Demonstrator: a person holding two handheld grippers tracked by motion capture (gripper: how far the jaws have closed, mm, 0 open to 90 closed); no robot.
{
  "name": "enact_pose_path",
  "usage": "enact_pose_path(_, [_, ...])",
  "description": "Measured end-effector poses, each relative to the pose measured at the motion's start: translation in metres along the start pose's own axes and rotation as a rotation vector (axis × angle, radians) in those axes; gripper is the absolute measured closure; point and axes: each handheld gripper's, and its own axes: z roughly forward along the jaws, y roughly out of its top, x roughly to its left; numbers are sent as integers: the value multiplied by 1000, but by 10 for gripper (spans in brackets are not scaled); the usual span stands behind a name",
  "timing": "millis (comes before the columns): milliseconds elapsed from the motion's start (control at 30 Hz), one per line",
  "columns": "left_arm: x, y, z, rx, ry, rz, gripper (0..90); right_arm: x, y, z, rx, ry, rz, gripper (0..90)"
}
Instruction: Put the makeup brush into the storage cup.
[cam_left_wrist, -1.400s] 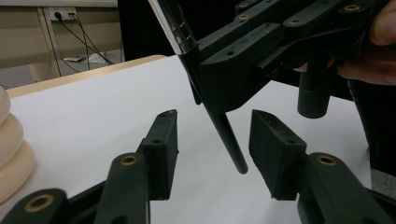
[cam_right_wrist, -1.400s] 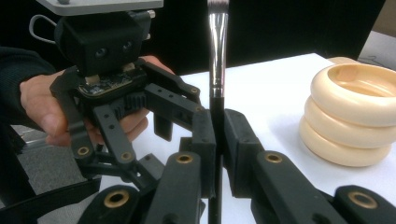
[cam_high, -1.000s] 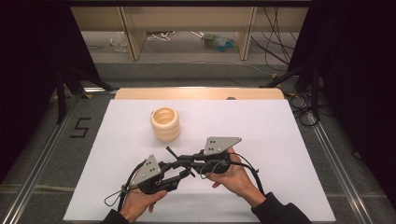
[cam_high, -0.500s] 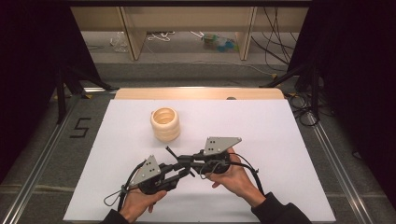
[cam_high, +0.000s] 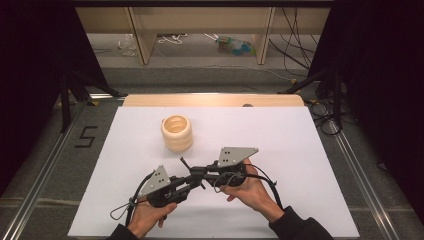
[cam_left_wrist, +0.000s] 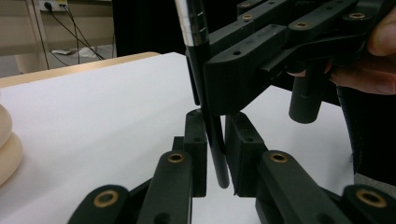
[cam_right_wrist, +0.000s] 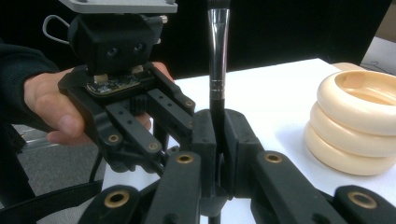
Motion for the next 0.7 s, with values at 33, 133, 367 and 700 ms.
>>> enact_pose_path(33, [-1, 0, 0, 4, 8, -21, 803, 0, 0, 0, 5, 4, -2, 842])
enact_pose_path(133, [1, 0, -1, 7, 8, -7, 814, 0, 0, 0, 3, -1, -10, 841])
enact_pose_path(367, [4, 1, -3, 14, 35, -38, 835, 0, 1, 0, 2, -13, -12, 829])
enact_pose_path(700, [15, 3, -10, 30, 112, -30, 835, -6, 6, -13, -31, -59, 34, 604])
